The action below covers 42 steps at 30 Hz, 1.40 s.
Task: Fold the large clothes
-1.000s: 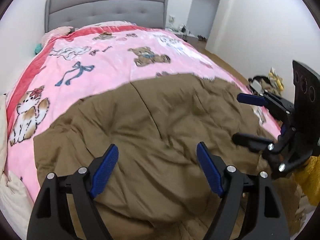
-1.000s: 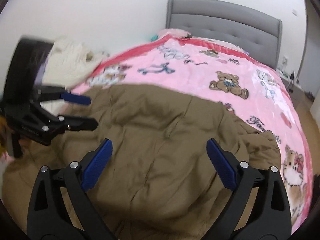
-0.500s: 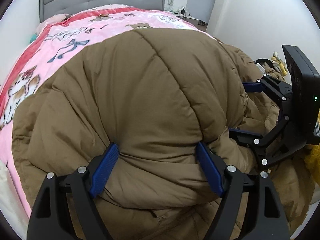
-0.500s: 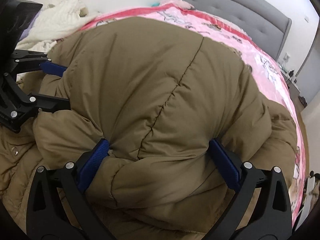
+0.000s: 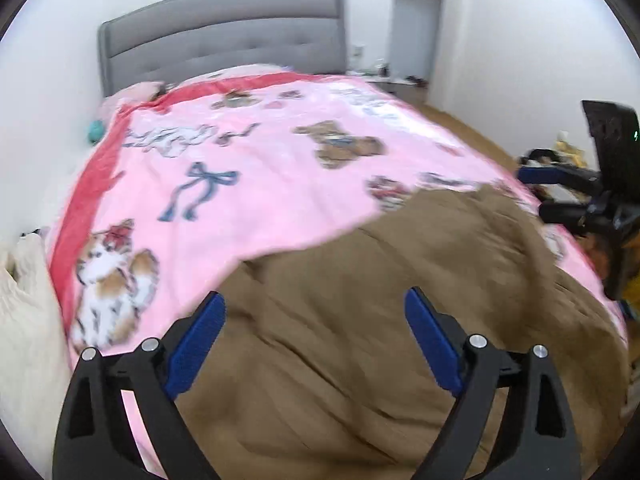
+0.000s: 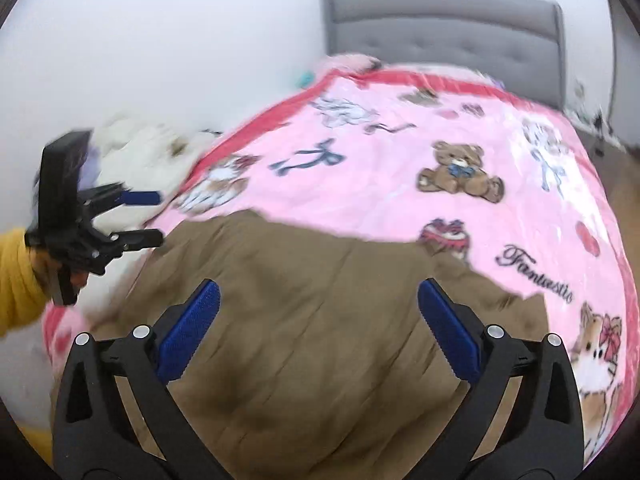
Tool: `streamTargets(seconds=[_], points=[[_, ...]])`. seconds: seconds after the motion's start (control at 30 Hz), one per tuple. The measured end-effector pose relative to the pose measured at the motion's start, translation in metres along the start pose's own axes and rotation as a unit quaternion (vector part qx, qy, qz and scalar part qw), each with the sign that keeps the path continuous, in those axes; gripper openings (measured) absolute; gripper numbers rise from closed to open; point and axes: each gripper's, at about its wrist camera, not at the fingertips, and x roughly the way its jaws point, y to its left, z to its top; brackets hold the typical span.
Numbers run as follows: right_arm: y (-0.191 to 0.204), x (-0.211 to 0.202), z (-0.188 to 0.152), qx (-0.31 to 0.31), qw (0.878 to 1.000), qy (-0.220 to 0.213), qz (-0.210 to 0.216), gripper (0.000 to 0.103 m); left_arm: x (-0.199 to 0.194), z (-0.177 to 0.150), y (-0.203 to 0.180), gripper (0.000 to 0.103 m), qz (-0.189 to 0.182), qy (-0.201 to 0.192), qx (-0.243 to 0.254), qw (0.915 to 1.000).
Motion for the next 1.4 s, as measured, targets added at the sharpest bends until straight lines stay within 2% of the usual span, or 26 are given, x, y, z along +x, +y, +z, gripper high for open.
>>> streamTargets(seconds=[0.03,0.1,0.17,0.23,0.27,0.3,0.33,0.37,0.4,0.43,0.5,0.6,0.67,0.77,0.87,0.9,1.0,1.07,1.1,1.13,1.2,1.27,1.3,1.4], points=[[-0.011,0.017,0.010,0.008,1.000,0.024,-0.012,0.090,0.014,0.007,0.009,0.089,-0.006,0.018,-0.014,0.9997],[-0.039,0.061,0.025,0.039,0.995,0.088,-0.013,0.076,0.050,0.017,0.030,0.089,-0.046,0.072,-0.061,0.9945],[-0.062,0.096,0.029,0.086,0.987,0.136,-0.004,0.076,0.082,0.016,0.042,0.087,-0.077,0.124,-0.107,0.9835],[-0.082,0.126,0.025,0.143,0.975,0.169,0.023,0.074,0.097,0.010,0.044,0.079,-0.100,0.149,-0.134,0.9745],[-0.087,0.130,0.022,0.157,0.972,0.171,0.030,0.071,0.100,0.007,0.043,0.074,-0.112,0.150,-0.145,0.9716],[-0.092,0.135,0.019,0.176,0.970,0.165,0.044,0.064,0.102,0.005,0.042,0.063,-0.125,0.146,-0.154,0.9692],[-0.092,0.135,0.020,0.182,0.969,0.162,0.049,0.051,0.104,0.004,0.042,0.054,-0.127,0.141,-0.159,0.9689],[-0.091,0.134,0.018,0.184,0.970,0.152,0.051,0.044,0.105,0.004,0.041,0.047,-0.126,0.136,-0.163,0.9690],[-0.091,0.132,0.017,0.188,0.970,0.143,0.062,0.030,0.105,0.004,0.040,0.035,-0.124,0.129,-0.169,0.9692],[-0.091,0.131,0.020,0.187,0.972,0.132,0.060,0.021,0.102,0.005,0.037,0.027,-0.115,0.117,-0.172,0.9713],[-0.085,0.129,0.033,0.155,0.980,0.120,0.043,0.017,0.099,0.011,0.039,0.020,-0.088,0.090,-0.171,0.9772],[-0.077,0.134,0.053,0.101,0.988,0.115,0.018,0.014,0.095,0.019,0.043,0.017,-0.055,0.056,-0.163,0.9834],[-0.076,0.140,0.057,0.087,0.989,0.118,0.006,0.014,0.097,0.022,0.046,0.017,-0.045,0.051,-0.153,0.9858],[-0.085,0.152,0.041,0.085,0.988,0.132,-0.013,0.016,0.110,0.010,0.044,0.018,-0.052,0.068,-0.148,0.9852],[-0.096,0.158,0.020,0.113,0.984,0.134,-0.028,0.029,0.114,-0.003,0.040,0.024,-0.046,0.068,-0.139,0.9869],[-0.100,0.161,0.012,0.130,0.981,0.140,-0.033,0.040,0.116,-0.004,0.040,0.028,-0.042,0.072,-0.140,0.9866],[-0.102,0.145,0.007,0.157,0.981,0.109,-0.040,0.045,0.104,-0.002,0.041,0.031,-0.042,0.061,-0.144,0.9868],[-0.091,0.117,0.011,0.141,0.988,0.058,-0.041,0.046,0.086,-0.004,0.042,0.033,-0.042,0.036,-0.138,0.9888],[-0.078,0.090,0.011,0.120,0.992,0.010,-0.036,0.059,0.069,-0.008,0.042,0.041,-0.039,0.013,-0.131,0.9905],[-0.070,0.075,0.009,0.108,0.993,-0.015,-0.042,0.077,0.051,-0.014,0.041,0.052,-0.038,-0.015,-0.126,0.9912],[-0.045,0.035,-0.001,0.070,0.994,-0.070,-0.056,0.086,0.020,-0.027,0.035,0.066,-0.026,-0.062,-0.118,0.9908],[-0.025,0.020,-0.012,0.037,0.995,-0.074,-0.055,0.088,-0.001,-0.040,0.021,0.070,-0.024,-0.086,-0.106,0.9904],[-0.013,0.016,-0.021,0.016,0.996,-0.067,-0.058,0.087,-0.005,-0.045,0.014,0.070,-0.026,-0.084,-0.095,0.9916],[0.009,0.023,-0.048,-0.023,0.997,-0.027,-0.066,0.087,0.004,-0.062,-0.012,0.070,-0.031,-0.046,-0.045,0.9975]])
